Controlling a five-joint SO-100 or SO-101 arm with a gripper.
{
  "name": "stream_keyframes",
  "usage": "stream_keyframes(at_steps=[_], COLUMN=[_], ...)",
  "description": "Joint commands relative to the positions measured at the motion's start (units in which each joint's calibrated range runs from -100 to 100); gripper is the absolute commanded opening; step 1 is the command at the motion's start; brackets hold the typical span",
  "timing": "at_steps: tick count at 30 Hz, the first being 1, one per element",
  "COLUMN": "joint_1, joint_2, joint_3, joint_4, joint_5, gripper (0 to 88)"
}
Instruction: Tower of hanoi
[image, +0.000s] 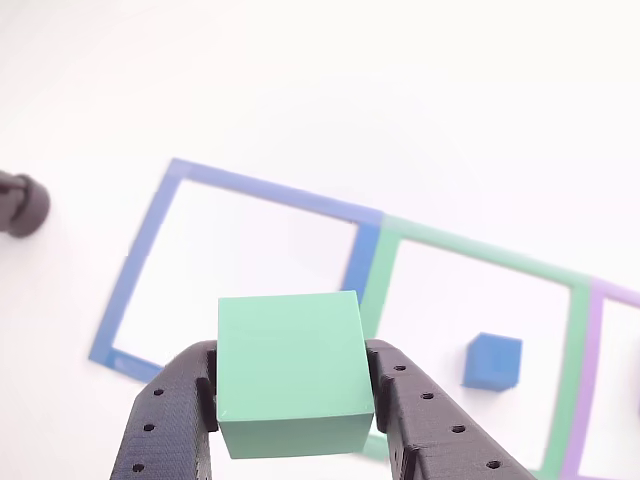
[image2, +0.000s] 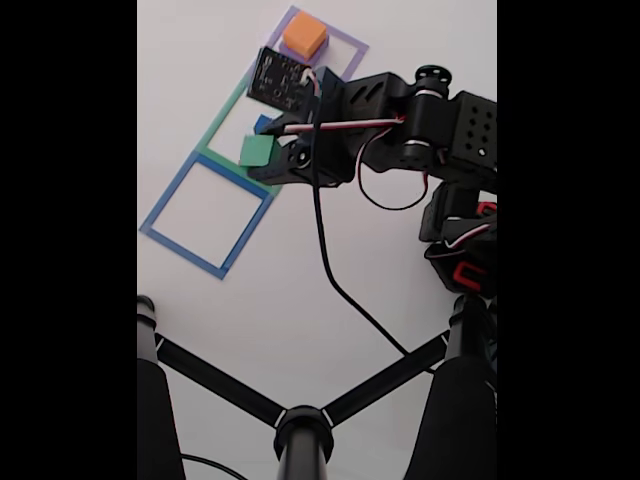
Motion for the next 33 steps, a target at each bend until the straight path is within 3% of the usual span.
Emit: stream_keyframes(at_steps=[1,7,15,24,33], joint_1=[-2.0,-5.1,-6.3,-5.6,-5.6], joint_2=[0.1,11.0,32.8,55.1,68.3], joint_3=[15.8,28.5,28.6,19.4,11.9], joint_4=[-25.1,-51.9,-75.6,-89.8,-96.6], joint_5=[0.0,0.0,0.0,0.0,0.0], gripper=[2.9,3.1,3.4,3.6,5.6])
